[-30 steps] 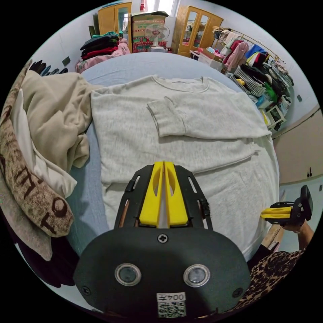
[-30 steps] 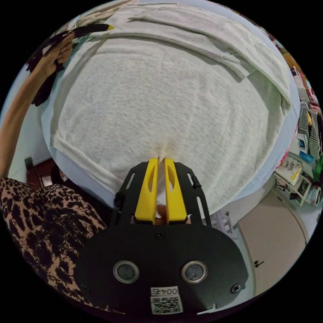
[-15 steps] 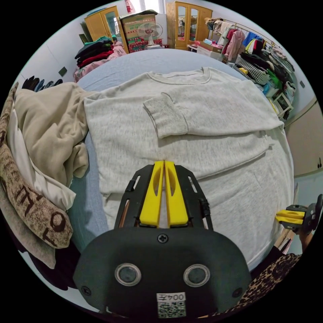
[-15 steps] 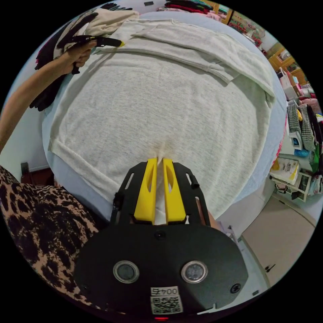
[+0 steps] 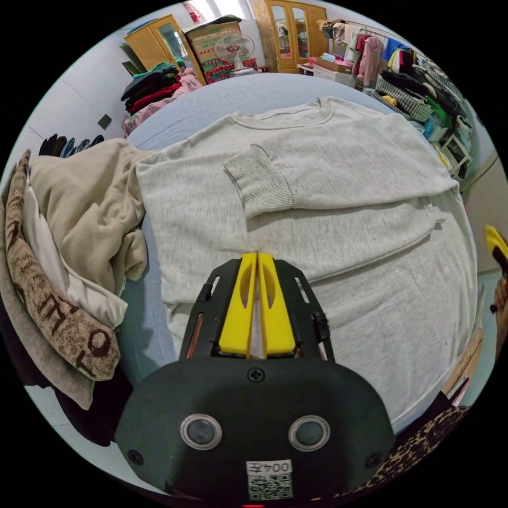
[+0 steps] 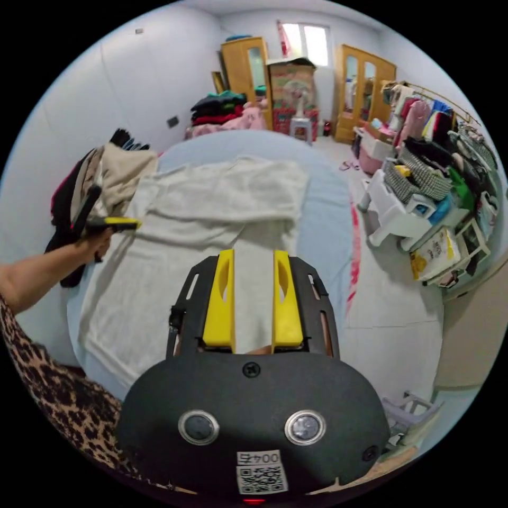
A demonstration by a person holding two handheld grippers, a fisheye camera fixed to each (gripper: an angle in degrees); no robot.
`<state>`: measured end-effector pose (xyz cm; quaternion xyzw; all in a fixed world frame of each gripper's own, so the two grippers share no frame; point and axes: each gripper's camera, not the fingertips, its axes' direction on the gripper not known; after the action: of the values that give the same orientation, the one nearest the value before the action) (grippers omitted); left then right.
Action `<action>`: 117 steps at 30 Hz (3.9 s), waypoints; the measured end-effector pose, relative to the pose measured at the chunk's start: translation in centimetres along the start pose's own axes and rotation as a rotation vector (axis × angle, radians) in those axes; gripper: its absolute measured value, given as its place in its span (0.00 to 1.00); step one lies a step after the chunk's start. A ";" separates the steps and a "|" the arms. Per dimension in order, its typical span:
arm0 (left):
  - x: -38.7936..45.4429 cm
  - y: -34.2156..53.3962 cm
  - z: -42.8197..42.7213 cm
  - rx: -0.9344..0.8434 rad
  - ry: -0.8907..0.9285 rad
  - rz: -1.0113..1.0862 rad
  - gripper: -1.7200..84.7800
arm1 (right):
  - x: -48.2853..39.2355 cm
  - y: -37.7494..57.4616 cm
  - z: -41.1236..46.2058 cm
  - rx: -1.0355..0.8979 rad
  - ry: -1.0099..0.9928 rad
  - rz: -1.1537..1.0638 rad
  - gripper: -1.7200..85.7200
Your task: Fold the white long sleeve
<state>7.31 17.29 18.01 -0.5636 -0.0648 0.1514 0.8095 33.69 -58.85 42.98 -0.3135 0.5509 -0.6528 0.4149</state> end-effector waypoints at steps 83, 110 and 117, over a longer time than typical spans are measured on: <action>-8.7 -9.1 10.0 0.176 0.248 -0.038 0.03 | 25.1 -24.2 2.7 -0.004 -0.122 -0.044 0.11; -6.8 2.3 6.6 0.134 0.354 -0.059 0.02 | -4.2 14.3 10.5 -0.796 -0.312 -0.029 0.12; -9.6 20.5 6.9 0.148 0.231 -0.256 0.02 | -4.5 18.1 12.2 -0.743 -0.220 -0.063 0.06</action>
<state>-7.23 26.88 1.96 -0.5032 -0.0312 -0.0139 0.8635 49.90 -61.33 27.90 -0.5273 0.6922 -0.3834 0.3096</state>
